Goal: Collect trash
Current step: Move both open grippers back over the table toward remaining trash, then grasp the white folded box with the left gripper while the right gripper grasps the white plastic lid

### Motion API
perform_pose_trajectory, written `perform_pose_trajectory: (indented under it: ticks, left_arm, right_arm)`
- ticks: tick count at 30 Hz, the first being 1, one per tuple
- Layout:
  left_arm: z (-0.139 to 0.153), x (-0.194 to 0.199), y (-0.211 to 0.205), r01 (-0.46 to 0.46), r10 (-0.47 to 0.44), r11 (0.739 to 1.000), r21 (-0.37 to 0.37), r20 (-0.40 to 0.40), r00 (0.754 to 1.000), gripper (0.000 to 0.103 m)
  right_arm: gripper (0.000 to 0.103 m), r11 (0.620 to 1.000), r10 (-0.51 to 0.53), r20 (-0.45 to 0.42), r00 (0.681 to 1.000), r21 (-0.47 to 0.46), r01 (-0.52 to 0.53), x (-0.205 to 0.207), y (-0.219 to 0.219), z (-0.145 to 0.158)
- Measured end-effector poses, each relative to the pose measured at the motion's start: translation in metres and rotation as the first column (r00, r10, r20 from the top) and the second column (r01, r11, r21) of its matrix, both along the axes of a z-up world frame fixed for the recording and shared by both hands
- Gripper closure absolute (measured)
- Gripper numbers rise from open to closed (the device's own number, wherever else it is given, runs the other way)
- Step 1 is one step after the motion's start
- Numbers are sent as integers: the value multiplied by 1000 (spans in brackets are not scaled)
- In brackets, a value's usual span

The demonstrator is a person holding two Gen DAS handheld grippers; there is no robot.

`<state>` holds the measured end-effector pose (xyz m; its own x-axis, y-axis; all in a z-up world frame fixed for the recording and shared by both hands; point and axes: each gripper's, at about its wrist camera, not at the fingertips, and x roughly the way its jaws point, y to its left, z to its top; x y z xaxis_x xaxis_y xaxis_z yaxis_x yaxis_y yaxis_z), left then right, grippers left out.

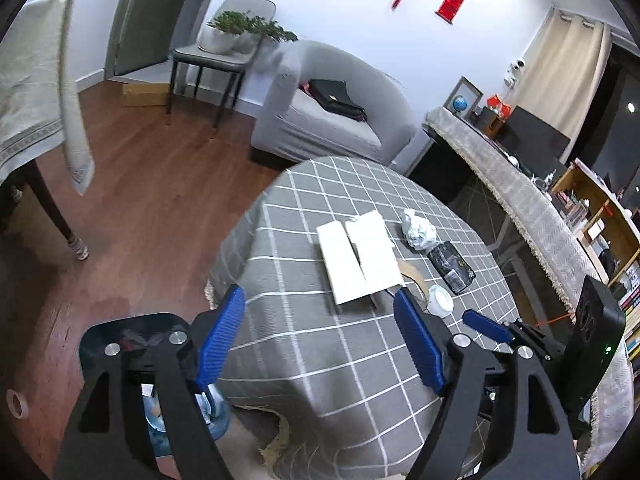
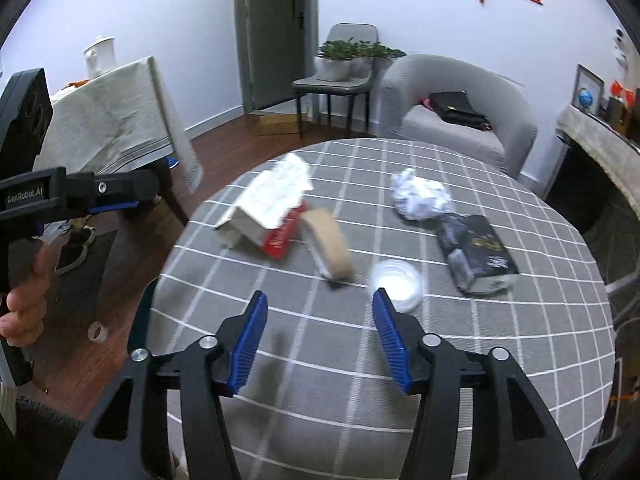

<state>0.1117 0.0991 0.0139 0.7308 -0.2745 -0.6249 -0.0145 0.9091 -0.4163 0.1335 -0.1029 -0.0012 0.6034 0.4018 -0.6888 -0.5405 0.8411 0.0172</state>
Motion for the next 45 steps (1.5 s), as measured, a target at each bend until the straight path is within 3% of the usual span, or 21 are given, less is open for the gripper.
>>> perform_pose_trajectory:
  ticks: [9, 16, 23, 28, 31, 36, 43, 45]
  left_arm:
    - [-15, 41, -31, 63, -64, 998, -26, -28, 998, 21]
    - [-27, 64, -37, 69, -72, 996, -50, -68, 995, 20]
    - [-37, 70, -33, 62, -77, 987, -148, -92, 993, 22]
    - [-37, 72, -36, 55, -68, 989, -136, -93, 993, 34]
    - [-37, 73, -40, 60, -73, 990, -125, -95, 993, 42]
    - [-35, 72, -43, 71, -80, 993, -97, -92, 993, 46]
    - [-30, 68, -41, 75, -82, 994, -85, -80, 993, 46]
    - [-31, 67, -40, 76, -83, 994, -84, -81, 993, 46]
  right_arm:
    - [42, 999, -40, -2, 999, -23, 40, 18, -27, -3]
    - [42, 999, -42, -57, 998, -8, 41, 31, -37, -12]
    - [41, 999, -39, -105, 994, -15, 38, 38, -33, -25]
    - [42, 999, -46, -119, 992, -15, 45, 43, -30, -24]
    - [48, 999, -53, -135, 990, -9, 52, 49, -26, -22]
    - [56, 998, -56, -142, 988, -19, 54, 53, -18, -23]
    - [57, 997, -73, -114, 991, 23, 76, 52, -23, -13]
    - [62, 997, -72, -102, 992, 32, 75, 53, -23, -9]
